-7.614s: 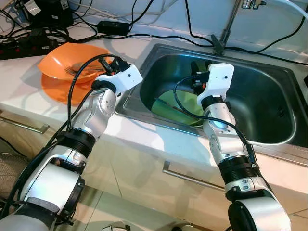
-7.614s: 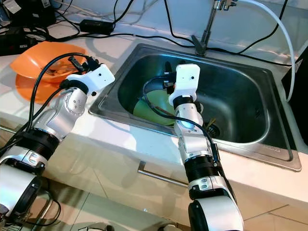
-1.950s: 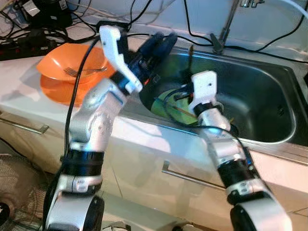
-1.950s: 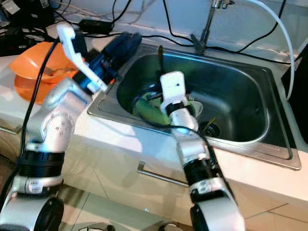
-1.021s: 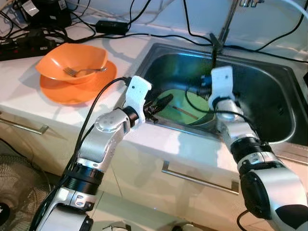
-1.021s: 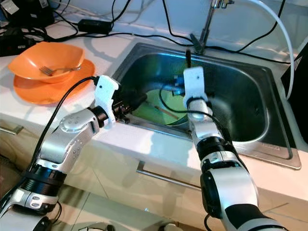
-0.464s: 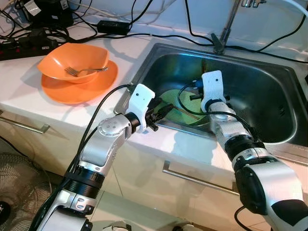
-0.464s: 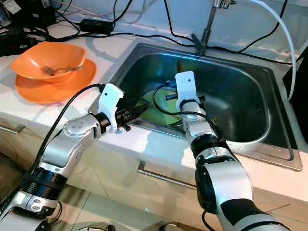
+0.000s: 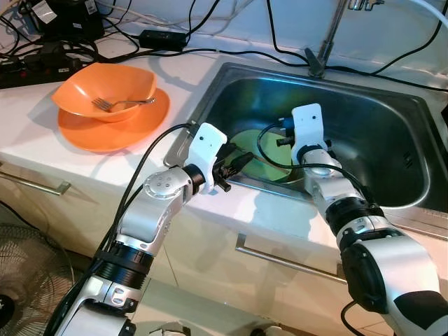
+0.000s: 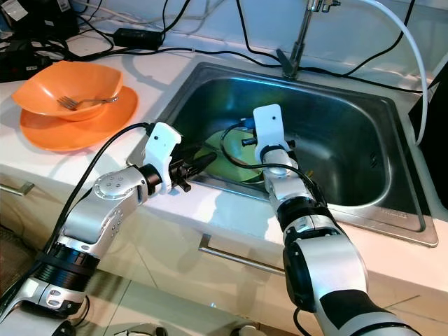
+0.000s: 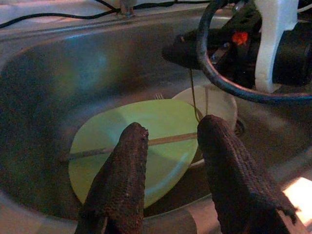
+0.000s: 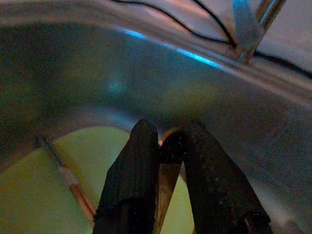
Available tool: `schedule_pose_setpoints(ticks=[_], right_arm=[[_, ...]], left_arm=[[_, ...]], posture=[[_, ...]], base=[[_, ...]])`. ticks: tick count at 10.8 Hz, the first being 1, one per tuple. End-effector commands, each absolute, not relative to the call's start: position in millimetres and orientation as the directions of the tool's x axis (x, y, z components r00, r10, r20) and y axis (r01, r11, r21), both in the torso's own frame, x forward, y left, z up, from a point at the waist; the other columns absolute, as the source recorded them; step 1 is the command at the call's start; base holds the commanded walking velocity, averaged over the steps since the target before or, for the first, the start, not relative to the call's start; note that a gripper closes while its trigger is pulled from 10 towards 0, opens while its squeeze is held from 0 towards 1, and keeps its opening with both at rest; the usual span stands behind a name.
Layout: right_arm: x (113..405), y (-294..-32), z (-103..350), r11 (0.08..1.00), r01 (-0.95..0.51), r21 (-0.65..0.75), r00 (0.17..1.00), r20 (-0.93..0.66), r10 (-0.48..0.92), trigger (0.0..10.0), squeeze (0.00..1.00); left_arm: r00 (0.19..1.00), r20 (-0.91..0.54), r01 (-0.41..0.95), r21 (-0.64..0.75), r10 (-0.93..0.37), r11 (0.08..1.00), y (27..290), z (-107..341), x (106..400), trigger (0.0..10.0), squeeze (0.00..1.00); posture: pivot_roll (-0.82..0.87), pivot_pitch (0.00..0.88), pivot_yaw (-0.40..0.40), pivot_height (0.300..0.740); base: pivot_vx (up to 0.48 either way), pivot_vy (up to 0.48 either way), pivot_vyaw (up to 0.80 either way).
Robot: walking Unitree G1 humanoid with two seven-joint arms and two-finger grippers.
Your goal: Kitchen organization
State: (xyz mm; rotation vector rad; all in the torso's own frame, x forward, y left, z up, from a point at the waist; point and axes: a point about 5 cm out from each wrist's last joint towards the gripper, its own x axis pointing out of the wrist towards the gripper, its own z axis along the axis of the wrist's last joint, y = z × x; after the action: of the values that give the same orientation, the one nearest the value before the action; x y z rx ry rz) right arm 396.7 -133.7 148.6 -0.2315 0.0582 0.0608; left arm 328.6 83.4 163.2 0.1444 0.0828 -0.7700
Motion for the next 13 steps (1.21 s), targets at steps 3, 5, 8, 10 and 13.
schedule_pose_setpoints(ticks=[3, 5, 8, 10, 13], right_arm=[[399.8, -133.2, 182.8, 0.981, -0.044, -0.187, 0.986, 0.15, 0.073, 10.0, 0.83], [400.2, -132.7, 188.1, 0.98, -0.037, -0.198, 0.981, 0.18, 0.073, 10.0, 0.0], [395.0, -130.9, 191.5, 0.986, -0.022, -0.167, 0.965, 0.255, 0.064, 10.0, 0.0], [384.8, -128.1, 191.3, 0.995, -0.043, -0.087, 0.94, 0.333, 0.069, 10.0, 0.0], [363.2, -115.5, 160.3, 0.991, -0.133, -0.03, 0.948, 0.286, 0.136, 10.0, 0.0]], left_arm=[[0.759, -0.079, 0.65, 0.144, -0.646, 0.746, 84.4, 169.8, 334.7, 10.0, 0.0], [0.759, -0.077, 0.65, 0.146, -0.646, 0.746, 82.5, 169.0, 334.7, 10.0, 0.0], [0.784, -0.046, 0.615, 0.196, -0.619, 0.764, 84.2, 170.1, 335.4, 10.0, 0.0], [0.852, 0.014, 0.476, 0.392, -0.523, 0.787, 91.4, 176.8, 340.4, 10.0, 0.0], [0.907, 0.12, 0.174, 0.766, -0.405, 0.618, 106.3, 203.1, 343.1, 10.0, 0.0]], posture=[[0.1, 0.049, -0.031, 0.74], [0.1, 0.047, -0.031, 0.74], [0.09, 0.046, -0.028, 0.74], [0.09, 0.042, -0.03, 0.74], [0.09, 0.037, -0.033, 0.74]], base=[[0.0, 0.0, 0.0], [0.0, 0.0, 0.0], [0.0, 0.0, 0.0], [0.0, 0.0, 0.0], [0.0, 0.0, 0.0]])
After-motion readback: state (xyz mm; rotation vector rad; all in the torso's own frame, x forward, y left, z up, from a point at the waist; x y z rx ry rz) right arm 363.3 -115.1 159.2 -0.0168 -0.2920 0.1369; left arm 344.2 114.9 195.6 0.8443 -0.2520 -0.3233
